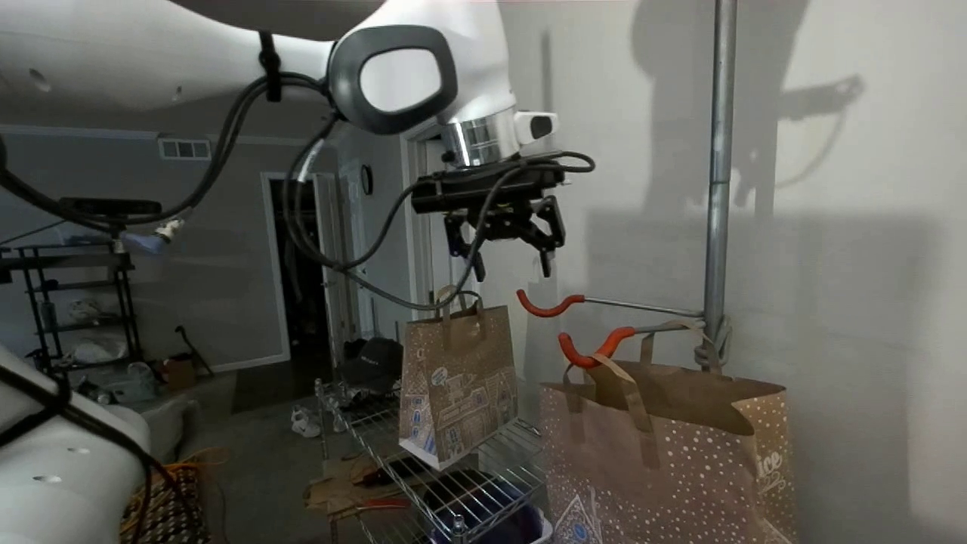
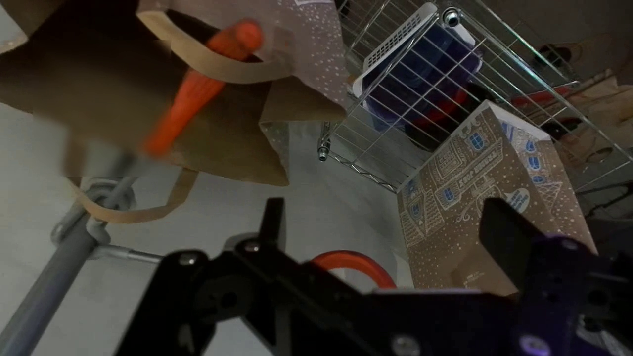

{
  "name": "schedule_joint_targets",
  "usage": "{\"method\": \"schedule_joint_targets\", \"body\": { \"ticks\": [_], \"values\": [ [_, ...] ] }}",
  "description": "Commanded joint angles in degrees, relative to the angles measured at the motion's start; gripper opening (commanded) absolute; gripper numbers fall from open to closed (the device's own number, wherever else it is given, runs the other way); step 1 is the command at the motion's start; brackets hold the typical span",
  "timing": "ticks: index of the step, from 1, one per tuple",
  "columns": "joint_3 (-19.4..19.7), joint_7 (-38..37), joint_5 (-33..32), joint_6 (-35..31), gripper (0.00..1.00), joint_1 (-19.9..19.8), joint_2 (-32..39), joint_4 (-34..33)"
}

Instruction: Hang the paper bags on the stand

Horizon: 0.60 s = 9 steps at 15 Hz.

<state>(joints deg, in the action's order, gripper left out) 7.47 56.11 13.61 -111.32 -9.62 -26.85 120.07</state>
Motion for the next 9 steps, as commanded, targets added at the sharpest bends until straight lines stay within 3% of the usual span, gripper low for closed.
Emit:
{"method": "schedule_joint_targets", "body": {
  "ticks": [1, 5, 9],
  "values": [
    [-5.03, -10.73, -5.94, -5.86, 1.0, 3.63, -8.64, 10.18],
    [-12.43, -23.13, -11.31, -8.8, 1.0, 10.25, -9.87, 13.98],
    [-19.29, -34.59, -16.41, -8.82, 1.0, 16.76, -3.46, 10.94]
  ]
}}
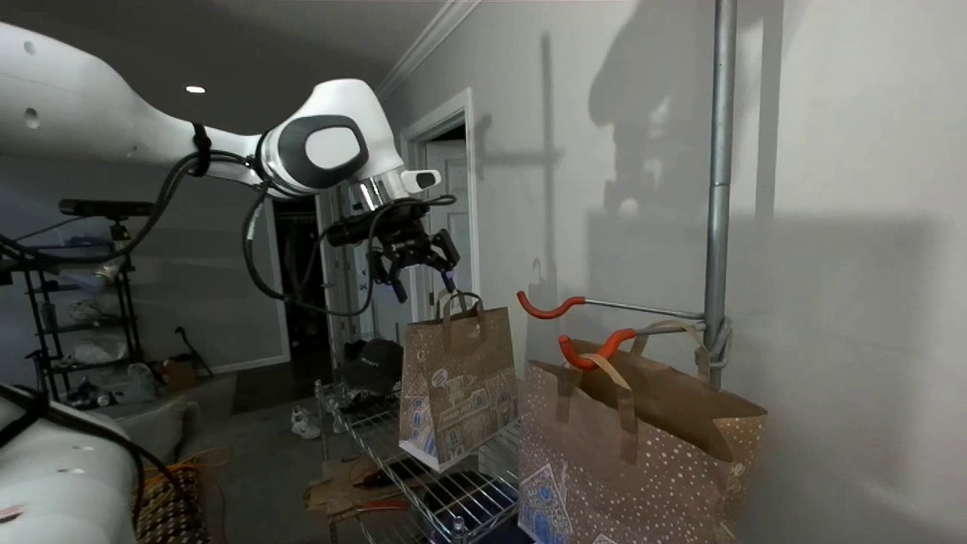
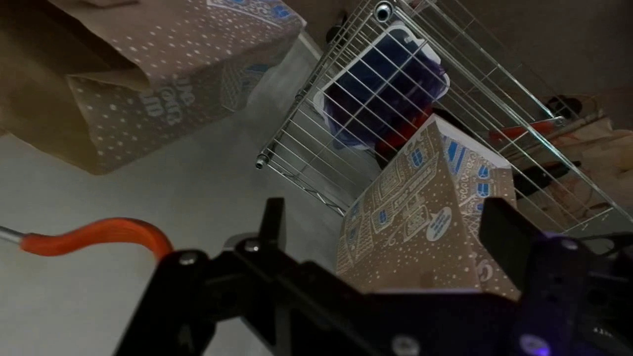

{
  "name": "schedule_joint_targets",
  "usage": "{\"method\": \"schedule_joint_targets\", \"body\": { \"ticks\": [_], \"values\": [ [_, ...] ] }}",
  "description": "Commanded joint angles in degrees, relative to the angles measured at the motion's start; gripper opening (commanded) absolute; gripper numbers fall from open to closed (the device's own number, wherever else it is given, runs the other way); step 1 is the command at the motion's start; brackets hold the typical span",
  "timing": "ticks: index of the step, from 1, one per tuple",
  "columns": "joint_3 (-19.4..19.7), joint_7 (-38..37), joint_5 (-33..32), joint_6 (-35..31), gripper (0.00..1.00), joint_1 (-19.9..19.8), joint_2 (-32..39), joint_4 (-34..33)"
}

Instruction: Hang the paper bags on the stand

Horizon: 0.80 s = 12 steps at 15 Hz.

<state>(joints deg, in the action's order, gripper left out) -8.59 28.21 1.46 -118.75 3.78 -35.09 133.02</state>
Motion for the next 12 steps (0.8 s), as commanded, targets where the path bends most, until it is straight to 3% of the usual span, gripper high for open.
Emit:
{"method": "schedule_joint_targets", "body": {
  "ticks": [1, 6, 12],
  "values": [
    [-4.59, -8.77, -5.48, -1.06, 1.0, 4.48, 6.86, -3.35],
    [-8.93, -15.55, -10.91, 0.25, 1.0, 7.33, 20.12, -12.04],
    [-8.39, -15.52, -7.26, 1.08, 1.0, 9.81, 35.08, -25.48]
  ]
}}
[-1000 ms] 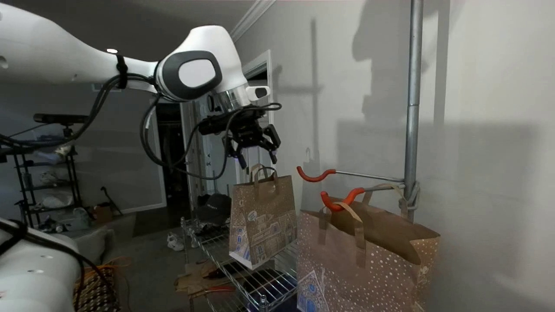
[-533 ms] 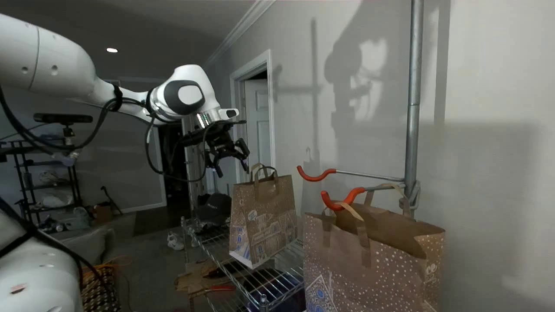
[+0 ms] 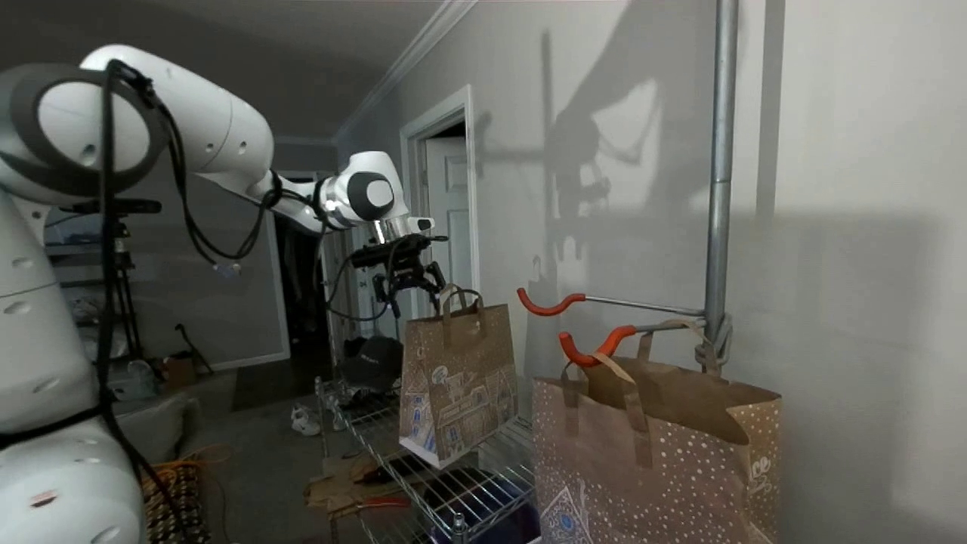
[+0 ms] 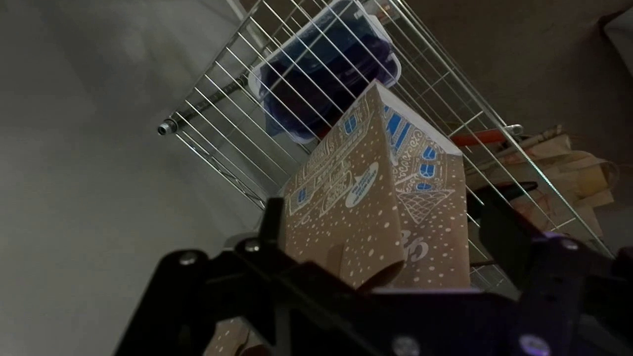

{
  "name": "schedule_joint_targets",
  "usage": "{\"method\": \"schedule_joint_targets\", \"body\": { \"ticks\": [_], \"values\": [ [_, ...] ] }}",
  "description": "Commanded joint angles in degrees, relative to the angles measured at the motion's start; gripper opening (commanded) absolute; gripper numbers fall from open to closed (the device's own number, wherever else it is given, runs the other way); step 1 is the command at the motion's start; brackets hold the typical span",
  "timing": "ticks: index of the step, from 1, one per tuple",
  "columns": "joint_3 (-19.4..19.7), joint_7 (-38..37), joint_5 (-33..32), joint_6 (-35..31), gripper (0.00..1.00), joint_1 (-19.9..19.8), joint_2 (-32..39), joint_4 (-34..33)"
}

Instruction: Hang the paper bags on the stand

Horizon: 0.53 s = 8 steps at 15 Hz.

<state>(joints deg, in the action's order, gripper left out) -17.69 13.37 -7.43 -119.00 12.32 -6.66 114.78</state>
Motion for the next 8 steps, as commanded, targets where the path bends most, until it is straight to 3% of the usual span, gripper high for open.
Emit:
{"method": "schedule_joint_targets", "body": {
  "ticks": [1, 8],
  "values": [
    [0.88, -0.78, 2.72, 0.97, 1.0, 1.35, 8.25, -8.91],
    [1.54, -1.25, 14.64, -6.49, 1.0, 1.14, 14.53, -15.44]
  ]
}}
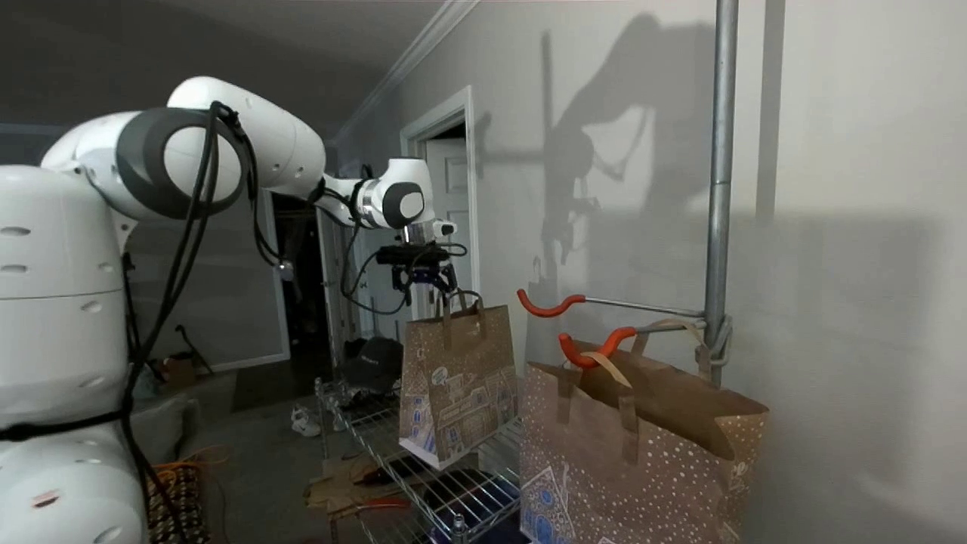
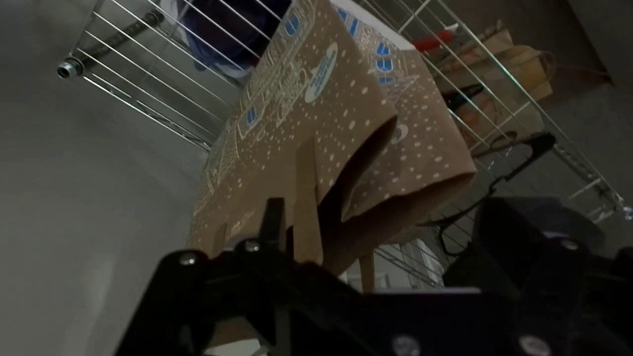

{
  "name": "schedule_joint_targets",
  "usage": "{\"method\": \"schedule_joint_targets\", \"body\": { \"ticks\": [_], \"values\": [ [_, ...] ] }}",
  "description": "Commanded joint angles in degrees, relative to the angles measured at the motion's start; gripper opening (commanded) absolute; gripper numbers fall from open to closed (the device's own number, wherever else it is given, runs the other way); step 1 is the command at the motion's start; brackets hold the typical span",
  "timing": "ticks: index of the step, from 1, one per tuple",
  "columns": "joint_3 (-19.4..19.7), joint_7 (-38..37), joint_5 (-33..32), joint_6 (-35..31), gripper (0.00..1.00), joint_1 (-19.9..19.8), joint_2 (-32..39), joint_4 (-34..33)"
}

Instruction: Hang the paper bags on the stand

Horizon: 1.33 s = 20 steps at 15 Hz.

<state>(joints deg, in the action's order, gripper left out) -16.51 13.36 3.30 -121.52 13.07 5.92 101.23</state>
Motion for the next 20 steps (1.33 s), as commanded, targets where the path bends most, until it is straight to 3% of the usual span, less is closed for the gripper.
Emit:
{"method": "schedule_joint_targets", "body": {
  "ticks": [1, 6, 12, 16, 20],
  "values": [
    [0.34, -1.39, 4.47, -5.85, 1.0, 0.52, 2.44, -2.14],
    [0.08, -1.68, 4.36, -15.91, 1.0, 1.29, 5.37, -2.33],
    [1.68, -10.99, -2.33, -22.83, 1.0, 3.7, 6.71, -1.58],
    [6.01, -25.83, -17.35, -28.96, 1.0, 7.53, 5.56, 0.28],
    [9.61, -40.27, -31.18, -26.6, 1.0, 11.18, 6.53, -1.12]
  ]
}}
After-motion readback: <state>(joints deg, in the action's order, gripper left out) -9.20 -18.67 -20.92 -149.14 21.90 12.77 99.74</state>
